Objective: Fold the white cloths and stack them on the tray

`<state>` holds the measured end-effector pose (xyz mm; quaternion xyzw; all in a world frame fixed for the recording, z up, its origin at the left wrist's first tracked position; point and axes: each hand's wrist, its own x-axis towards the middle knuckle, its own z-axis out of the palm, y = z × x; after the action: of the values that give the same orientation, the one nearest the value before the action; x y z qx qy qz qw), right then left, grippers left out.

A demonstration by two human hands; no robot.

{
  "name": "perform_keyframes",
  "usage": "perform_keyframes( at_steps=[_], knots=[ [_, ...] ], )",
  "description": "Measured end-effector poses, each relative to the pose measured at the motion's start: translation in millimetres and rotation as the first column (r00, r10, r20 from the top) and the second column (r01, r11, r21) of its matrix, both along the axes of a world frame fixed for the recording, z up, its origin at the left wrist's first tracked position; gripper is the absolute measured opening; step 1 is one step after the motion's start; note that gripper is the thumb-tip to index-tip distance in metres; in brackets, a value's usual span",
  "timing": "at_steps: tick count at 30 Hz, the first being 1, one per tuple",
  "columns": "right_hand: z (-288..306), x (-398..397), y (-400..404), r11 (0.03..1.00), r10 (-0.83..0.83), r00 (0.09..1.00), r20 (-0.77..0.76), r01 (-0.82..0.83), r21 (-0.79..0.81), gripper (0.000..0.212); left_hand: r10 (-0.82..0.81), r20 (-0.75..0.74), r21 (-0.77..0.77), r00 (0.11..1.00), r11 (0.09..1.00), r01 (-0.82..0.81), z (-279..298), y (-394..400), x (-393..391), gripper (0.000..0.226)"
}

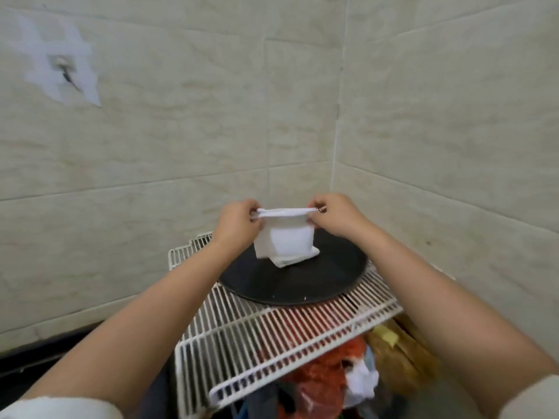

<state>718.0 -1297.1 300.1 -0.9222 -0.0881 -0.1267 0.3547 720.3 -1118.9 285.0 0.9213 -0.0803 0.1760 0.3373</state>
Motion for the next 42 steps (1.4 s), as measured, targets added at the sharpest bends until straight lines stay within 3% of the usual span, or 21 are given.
perform_keyframes(
  at_steps=[4,11,17,21,25,31,37,42],
  knots=[
    [-25.3,69.4,-14.9,0.994,0.106,0.985,0.137,-0.103,-0.032,0.024,0.191,0.06,-0.036,0.98,0.981,-0.189,-17.9,-23.6,46.6,0.028],
    [-91.9,111.3,-41.8,0.886,0.305,0.933,-0.193,-0.352,-0.301,0.034,0.18,-0.198,0.333,0.963,0.937,-0.107,-96.5,-45.8,58.2,0.035],
    [-79.8,118.3,-52.3,0.885,0.356,0.93,-0.093,-0.367,-0.287,0.033,0.18,-0.094,0.39,0.979,0.912,-0.13,-85.8,-50.3,51.9,0.034],
    [-85.8,121.3,-61.0,0.83,0.342,0.896,-0.282,-0.429,-0.355,0.032,0.137,-0.173,0.569,0.975,0.822,-0.014,-96.0,-56.8,44.7,0.03],
    [-89.2,111.6,-58.0,0.775,0.31,0.879,-0.364,-0.455,-0.439,0.039,0.169,-0.177,0.615,0.969,0.788,-0.025,-99.8,-53.0,39.7,0.035],
    [-63.1,75.7,-17.0,0.729,0.256,0.913,-0.319,-0.399,-0.557,0.047,0.464,-0.103,0.81,0.88,0.553,-0.197,-73.1,-17.3,9.2,0.032],
    [-10.4,-15.2,122.9,0.735,0.47,0.882,-0.033,-0.412,-0.537,0.033,0.577,-0.016,0.659,0.817,0.62,-0.425,-20.0,81.1,-90.2,0.037],
    [26.8,-139.9,254.9,0.721,0.613,0.775,0.156,-0.467,-0.511,0.043,0.707,0.101,0.594,0.7,0.521,-0.613,20.1,192.6,-235.8,0.041]
  ],
)
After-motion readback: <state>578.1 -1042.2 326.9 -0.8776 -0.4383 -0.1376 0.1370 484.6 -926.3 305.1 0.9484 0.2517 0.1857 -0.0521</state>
